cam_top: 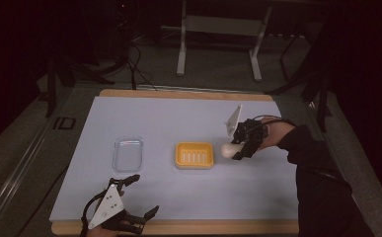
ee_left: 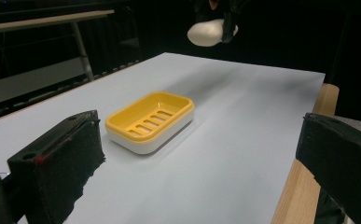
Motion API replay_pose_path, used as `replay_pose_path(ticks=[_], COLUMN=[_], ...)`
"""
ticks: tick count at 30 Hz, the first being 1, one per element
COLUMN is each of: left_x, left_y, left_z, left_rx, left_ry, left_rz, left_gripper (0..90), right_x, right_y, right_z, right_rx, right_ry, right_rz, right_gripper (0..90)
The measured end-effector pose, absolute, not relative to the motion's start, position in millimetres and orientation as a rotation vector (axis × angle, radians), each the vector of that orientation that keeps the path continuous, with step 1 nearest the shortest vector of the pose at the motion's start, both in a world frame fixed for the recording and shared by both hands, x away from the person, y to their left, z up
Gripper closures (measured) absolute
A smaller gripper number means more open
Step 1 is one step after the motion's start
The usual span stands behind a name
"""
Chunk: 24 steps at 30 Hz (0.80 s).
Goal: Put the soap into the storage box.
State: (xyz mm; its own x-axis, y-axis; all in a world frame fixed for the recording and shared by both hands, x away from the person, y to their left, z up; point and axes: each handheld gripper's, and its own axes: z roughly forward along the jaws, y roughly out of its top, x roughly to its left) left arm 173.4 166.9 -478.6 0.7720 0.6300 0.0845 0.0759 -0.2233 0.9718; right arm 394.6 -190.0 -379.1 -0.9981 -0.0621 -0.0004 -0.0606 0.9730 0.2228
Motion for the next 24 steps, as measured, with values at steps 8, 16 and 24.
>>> replay_pose_path(ticks=[8,16,24], left_x=[173.2,173.0,172.4], left_y=[166.9,166.8,167.0], left_z=[-478.7,-478.8,-478.7], left_rx=[1.739,1.739,1.736], left_ry=[0.555,0.551,0.551], left_rz=[0.562,0.561,0.559], left_gripper=[0.7,0.7,0.7], right_x=[396.2,396.7,397.9], right_y=[-176.8,-164.5,-150.5], right_z=[-368.7,-363.3,-366.4], right_rx=[0.148,0.187,0.226], right_ry=[-3.125,-3.127,-3.126], right_rz=[-0.368,-0.388,-0.386], right_gripper=[49.7,49.7,49.7])
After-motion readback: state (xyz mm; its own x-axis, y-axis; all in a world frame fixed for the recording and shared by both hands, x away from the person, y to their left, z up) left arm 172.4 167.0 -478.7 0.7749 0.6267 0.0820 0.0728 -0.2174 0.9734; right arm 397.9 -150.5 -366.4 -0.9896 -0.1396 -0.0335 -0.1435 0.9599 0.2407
